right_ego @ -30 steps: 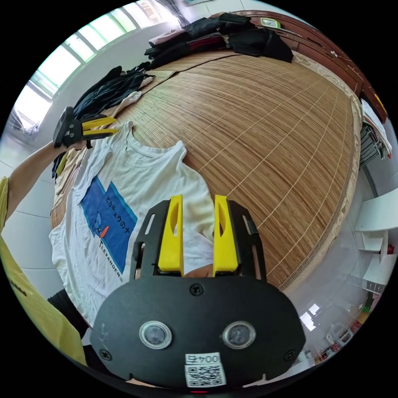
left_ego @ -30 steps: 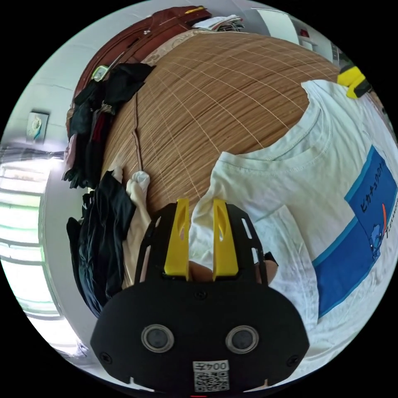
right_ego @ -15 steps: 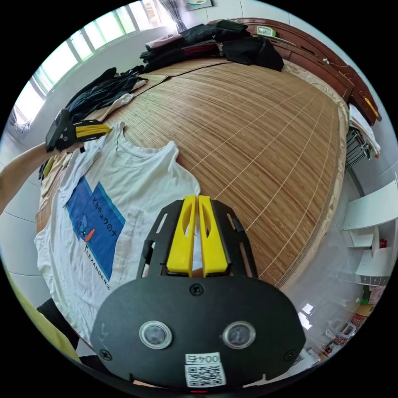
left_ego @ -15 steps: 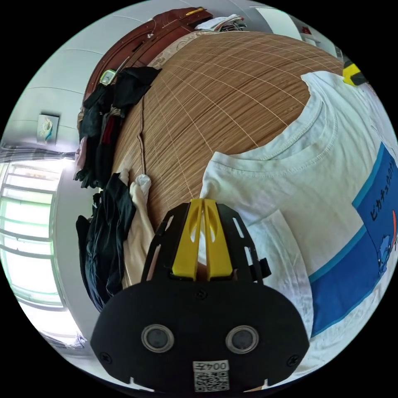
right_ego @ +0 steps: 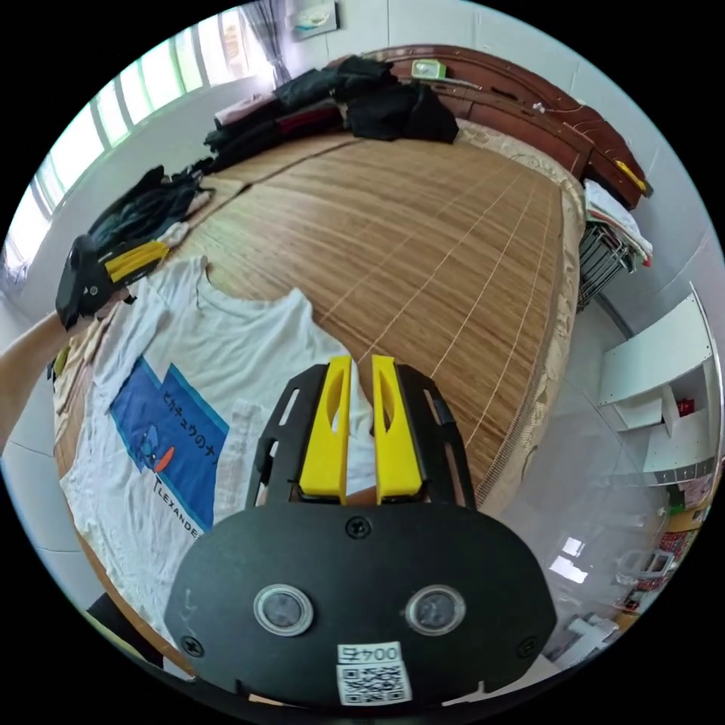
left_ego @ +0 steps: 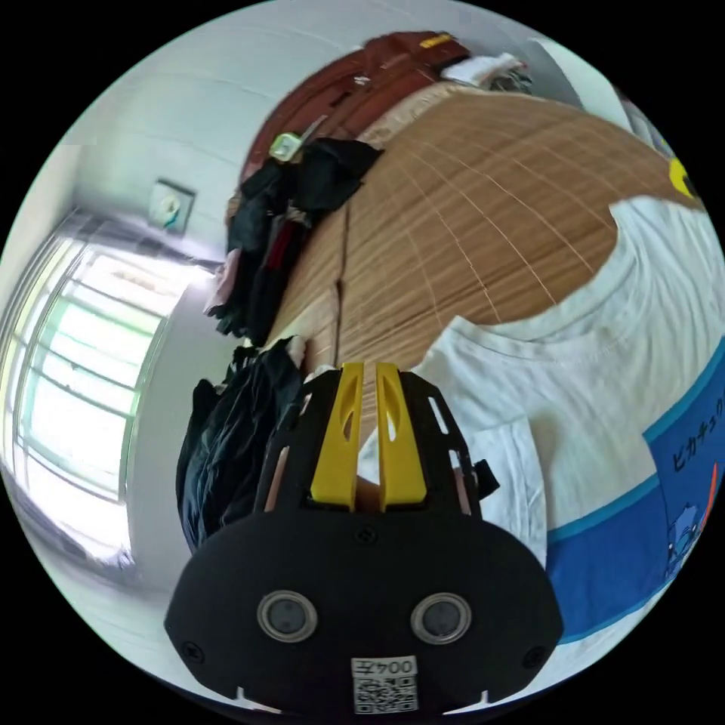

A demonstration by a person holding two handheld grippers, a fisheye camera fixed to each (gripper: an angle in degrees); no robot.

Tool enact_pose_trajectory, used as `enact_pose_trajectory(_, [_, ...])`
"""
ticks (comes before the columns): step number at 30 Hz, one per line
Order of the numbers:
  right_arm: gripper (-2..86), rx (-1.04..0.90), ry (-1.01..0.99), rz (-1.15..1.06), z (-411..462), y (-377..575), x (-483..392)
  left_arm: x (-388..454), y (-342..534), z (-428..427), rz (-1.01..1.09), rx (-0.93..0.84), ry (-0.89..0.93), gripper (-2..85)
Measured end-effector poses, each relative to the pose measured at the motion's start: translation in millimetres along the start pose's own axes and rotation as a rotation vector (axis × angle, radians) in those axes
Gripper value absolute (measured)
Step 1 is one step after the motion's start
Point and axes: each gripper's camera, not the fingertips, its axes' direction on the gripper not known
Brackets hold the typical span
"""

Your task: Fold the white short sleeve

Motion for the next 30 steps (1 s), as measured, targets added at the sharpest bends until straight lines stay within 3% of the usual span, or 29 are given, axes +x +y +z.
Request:
enact_pose_trajectory(2, [3.5, 0.039, -0.078, -0.026, -5, -1, -8, -17, 42, -15, -0.047, -0.026, 0.047, 1.0])
enact_pose_trajectory(6, [3.1, -0.01, -0.117, -0.108, 24, -17, -35, 13, 109, -6, 0.068, -0.128, 0.032, 0.8])
enact_pose_trajectory(8, [3.1, -0.074, -0.083, -0.071, 44, -24, -31, 25, 136, 14, 0.081, -0.199, 0.042, 0.7])
enact_pose_trajectory(12, [3.2, -0.072, -0.227, 0.154, 40, -26, 12, 16, 144, 18, 0.017, -0.177, 0.07, 0.4])
enact_pose_trajectory(14, [4.7, -0.019, -0.247, 0.156, 23, -28, 5, 8, 150, 19, -0.012, -0.164, 0.093, 0.3])
enact_pose_trajectory(22, [5.1, -0.014, -0.301, -0.181, 25, -114, -179, -9, 162, 20, -0.067, -0.124, 0.156, 0.3])
enact_pose_trajectory(30, [5.2, -0.092, -0.224, -0.326, 63, -201, -302, -8, 160, 16, -0.087, -0.11, 0.17, 0.2])
